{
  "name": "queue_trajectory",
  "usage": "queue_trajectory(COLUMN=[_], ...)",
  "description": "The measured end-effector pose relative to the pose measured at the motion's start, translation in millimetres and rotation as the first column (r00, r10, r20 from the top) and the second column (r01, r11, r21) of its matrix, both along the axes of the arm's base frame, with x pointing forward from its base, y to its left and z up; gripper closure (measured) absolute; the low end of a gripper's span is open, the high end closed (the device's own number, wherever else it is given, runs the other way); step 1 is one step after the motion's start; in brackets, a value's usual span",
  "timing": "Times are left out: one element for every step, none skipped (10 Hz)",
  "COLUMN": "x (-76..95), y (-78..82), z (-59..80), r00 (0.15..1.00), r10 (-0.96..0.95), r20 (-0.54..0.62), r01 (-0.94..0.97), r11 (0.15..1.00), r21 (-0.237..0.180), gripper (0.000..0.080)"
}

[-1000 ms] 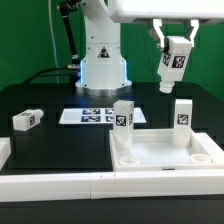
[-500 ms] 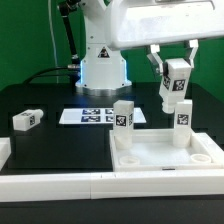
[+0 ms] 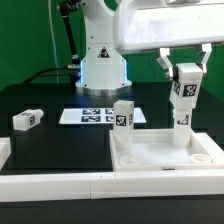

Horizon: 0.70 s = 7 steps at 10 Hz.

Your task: Assemble square table

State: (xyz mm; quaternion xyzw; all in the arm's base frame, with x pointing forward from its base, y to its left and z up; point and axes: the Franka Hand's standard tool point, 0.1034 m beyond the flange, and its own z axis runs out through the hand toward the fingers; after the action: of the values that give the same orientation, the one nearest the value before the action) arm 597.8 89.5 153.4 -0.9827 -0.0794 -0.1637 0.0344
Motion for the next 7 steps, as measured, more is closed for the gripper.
queue_trajectory(x=[-3.6, -13.2, -11.4, -7.4, -3.8, 1.7, 4.2], y=[-4.5, -0.6, 5.0, 5.7, 6.2, 13.8, 18.4], z=[-2.5, -12.0, -14.1, -16.4, -21.8, -29.1, -30.6], r00=[0.997, 0.996, 0.996, 0.995, 0.994, 0.993, 0.994], r10=[-0.04, -0.052, -0.052, -0.056, -0.067, -0.089, -0.093], r20=[0.064, 0.078, 0.075, 0.079, 0.083, 0.08, 0.057], r01=[0.04, 0.052, 0.052, 0.056, 0.067, 0.088, 0.092], r11=[0.999, 0.999, 0.999, 0.998, 0.998, 0.996, 0.996], r21=[0.003, 0.002, 0.007, 0.007, 0.007, 0.017, 0.019], gripper=[0.0509, 0.0509, 0.0509, 0.0509, 0.0509, 0.0509, 0.0509])
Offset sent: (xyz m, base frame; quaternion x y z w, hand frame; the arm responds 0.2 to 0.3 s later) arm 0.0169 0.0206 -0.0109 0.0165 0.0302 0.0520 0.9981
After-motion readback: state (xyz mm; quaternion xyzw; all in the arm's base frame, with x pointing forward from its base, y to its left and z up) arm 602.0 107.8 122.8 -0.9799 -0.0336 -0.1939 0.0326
